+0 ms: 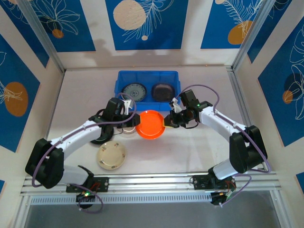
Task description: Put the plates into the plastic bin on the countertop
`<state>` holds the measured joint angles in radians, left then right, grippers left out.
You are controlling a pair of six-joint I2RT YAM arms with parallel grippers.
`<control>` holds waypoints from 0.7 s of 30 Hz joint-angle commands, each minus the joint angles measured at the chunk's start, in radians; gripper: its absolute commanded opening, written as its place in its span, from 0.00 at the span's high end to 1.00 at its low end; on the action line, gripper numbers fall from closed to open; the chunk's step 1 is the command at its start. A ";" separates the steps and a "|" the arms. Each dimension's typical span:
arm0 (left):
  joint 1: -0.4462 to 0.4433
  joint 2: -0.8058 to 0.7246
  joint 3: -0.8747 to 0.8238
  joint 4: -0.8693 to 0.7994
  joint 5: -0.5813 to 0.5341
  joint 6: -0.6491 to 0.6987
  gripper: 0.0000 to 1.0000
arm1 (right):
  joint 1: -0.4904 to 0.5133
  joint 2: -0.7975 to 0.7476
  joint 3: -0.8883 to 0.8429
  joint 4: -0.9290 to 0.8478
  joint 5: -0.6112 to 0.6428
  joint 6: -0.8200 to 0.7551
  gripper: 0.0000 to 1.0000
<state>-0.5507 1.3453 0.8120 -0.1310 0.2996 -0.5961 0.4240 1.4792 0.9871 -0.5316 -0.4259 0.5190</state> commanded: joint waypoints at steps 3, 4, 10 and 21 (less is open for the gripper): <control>0.028 0.008 -0.035 0.071 0.064 -0.039 1.00 | -0.005 0.001 0.038 0.065 -0.084 0.038 1.00; 0.035 0.005 -0.040 0.081 0.072 -0.048 1.00 | -0.005 0.004 0.038 0.071 -0.086 0.041 1.00; 0.083 -0.019 -0.105 0.246 0.192 -0.148 1.00 | -0.015 0.031 0.057 0.098 -0.069 0.041 0.81; 0.143 -0.072 -0.099 0.190 0.192 -0.162 0.35 | -0.037 0.125 0.191 0.108 -0.017 0.059 1.00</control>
<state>-0.4255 1.3270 0.7010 0.0891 0.4755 -0.7620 0.4007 1.5822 1.0985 -0.4377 -0.4438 0.5610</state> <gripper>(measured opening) 0.329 0.063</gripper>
